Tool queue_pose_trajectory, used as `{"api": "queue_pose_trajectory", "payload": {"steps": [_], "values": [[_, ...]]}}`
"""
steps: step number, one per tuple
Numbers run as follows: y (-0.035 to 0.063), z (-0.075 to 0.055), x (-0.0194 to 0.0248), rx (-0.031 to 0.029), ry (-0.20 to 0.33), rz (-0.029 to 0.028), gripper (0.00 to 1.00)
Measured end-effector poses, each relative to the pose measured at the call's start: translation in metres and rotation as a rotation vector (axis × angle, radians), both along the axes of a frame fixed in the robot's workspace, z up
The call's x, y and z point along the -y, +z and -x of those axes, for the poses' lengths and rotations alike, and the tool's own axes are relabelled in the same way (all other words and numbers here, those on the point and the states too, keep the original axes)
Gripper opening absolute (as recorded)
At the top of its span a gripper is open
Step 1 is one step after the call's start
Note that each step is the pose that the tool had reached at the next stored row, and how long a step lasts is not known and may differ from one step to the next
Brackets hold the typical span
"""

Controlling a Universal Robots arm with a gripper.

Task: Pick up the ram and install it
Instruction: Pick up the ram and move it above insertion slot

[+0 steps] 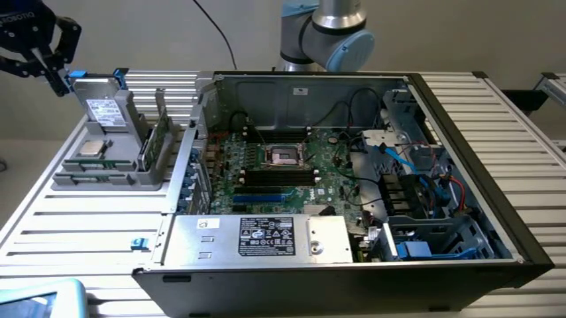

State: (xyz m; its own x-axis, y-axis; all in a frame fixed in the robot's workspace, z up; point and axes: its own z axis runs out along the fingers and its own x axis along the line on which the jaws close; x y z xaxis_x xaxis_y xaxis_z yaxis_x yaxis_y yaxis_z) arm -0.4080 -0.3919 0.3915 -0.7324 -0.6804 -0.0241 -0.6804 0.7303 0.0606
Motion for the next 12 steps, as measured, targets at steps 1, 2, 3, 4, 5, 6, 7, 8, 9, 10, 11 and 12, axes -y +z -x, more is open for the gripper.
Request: {"api": "queue_pose_trajectory", "payload": {"steps": [1,2,3,4,5,6,7,8,9,10,11,12], "values": [[0.0000,0.0000,0.0000,0.0000,0.018,-0.0007,0.11],[0.0000,0.0000,0.0000,0.0000,0.035,-0.0017,0.11],[0.0000,0.0000,0.0000,0.0000,0.053,-0.0030,0.11],[0.0000,0.0000,0.0000,0.0000,0.073,-0.0044,0.11],[0.0000,0.0000,0.0000,0.0000,0.091,-0.0055,0.11],[0.0000,0.0000,0.0000,0.0000,0.108,-0.0065,0.11],[0.0000,0.0000,0.0000,0.0000,0.126,-0.0072,0.11],[0.0000,0.0000,0.0000,-0.0001,0.144,-0.0079,0.11],[0.0000,0.0000,0.0000,0.0000,0.164,-0.0085,0.11],[0.0000,0.0000,0.0000,-0.0001,0.182,-0.0091,0.11],[0.0000,0.0000,0.0000,-0.0001,0.200,-0.0097,0.11],[0.0000,0.0000,0.0000,-0.0001,0.218,-0.0103,0.11]]}}
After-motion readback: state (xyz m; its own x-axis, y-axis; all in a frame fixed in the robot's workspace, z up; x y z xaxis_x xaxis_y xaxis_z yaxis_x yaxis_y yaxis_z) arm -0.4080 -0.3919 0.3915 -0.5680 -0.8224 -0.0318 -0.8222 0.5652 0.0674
